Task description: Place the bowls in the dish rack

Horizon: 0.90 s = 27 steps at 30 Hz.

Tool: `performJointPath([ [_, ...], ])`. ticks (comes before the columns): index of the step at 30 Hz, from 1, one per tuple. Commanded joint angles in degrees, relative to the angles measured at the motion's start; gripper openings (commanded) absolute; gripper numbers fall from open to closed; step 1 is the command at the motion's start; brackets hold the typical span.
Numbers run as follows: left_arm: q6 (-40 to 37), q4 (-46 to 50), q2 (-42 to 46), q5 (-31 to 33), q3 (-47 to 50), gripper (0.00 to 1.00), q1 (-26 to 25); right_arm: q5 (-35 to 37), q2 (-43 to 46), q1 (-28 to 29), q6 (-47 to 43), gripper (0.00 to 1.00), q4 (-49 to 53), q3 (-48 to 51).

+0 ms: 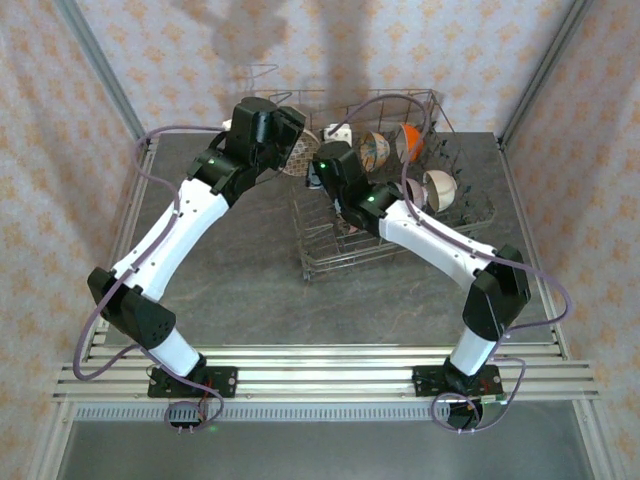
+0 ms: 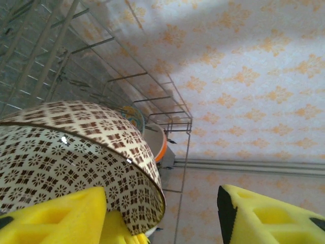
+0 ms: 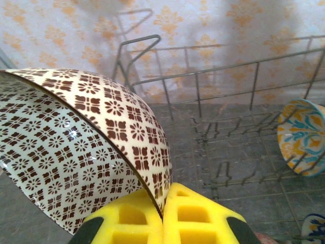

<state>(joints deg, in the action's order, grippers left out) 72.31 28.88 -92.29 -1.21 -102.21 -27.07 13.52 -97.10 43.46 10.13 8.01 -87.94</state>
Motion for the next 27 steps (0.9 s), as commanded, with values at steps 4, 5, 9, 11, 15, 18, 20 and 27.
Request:
performJointPath([
  [4,-6.4,-0.8,2.4,1.1,-3.5,0.65,-0.4,2.2,1.5,-2.0,6.2,0.00,4.2,-3.6],
  [5,-7.0,-0.8,2.4,1.2,-3.6,0.65,-0.2,3.0,1.2,-2.1,6.5,0.00,5.1,-4.2],
  [9,-10.4,0.5,2.8,0.0,-3.6,0.66,1.6,6.9,-1.2,-3.9,9.3,0.00,11.7,-8.6],
  [11,-12.0,0.6,3.5,-0.9,-2.5,0.65,3.3,7.9,-2.6,-5.1,10.2,0.00,14.1,-10.1],
  [15,-14.5,-3.9,4.8,-4.4,3.6,0.64,7.7,10.9,-5.0,-6.7,10.3,0.00,15.8,-12.4],
  [18,-15.5,-6.4,4.0,-9.1,7.1,0.64,11.4,14.3,-8.3,-7.5,10.0,0.00,19.8,-17.2],
  [20,-17.0,-7.7,3.4,-11.2,8.8,0.63,13.0,15.9,-10.6,-8.0,9.5,0.00,22.0,-20.3],
  [27,-24.0,-7.8,-0.9,-18.4,12.6,0.61,17.6,24.5,-21.9,-9.3,10.3,0.00,31.3,-35.1],
])
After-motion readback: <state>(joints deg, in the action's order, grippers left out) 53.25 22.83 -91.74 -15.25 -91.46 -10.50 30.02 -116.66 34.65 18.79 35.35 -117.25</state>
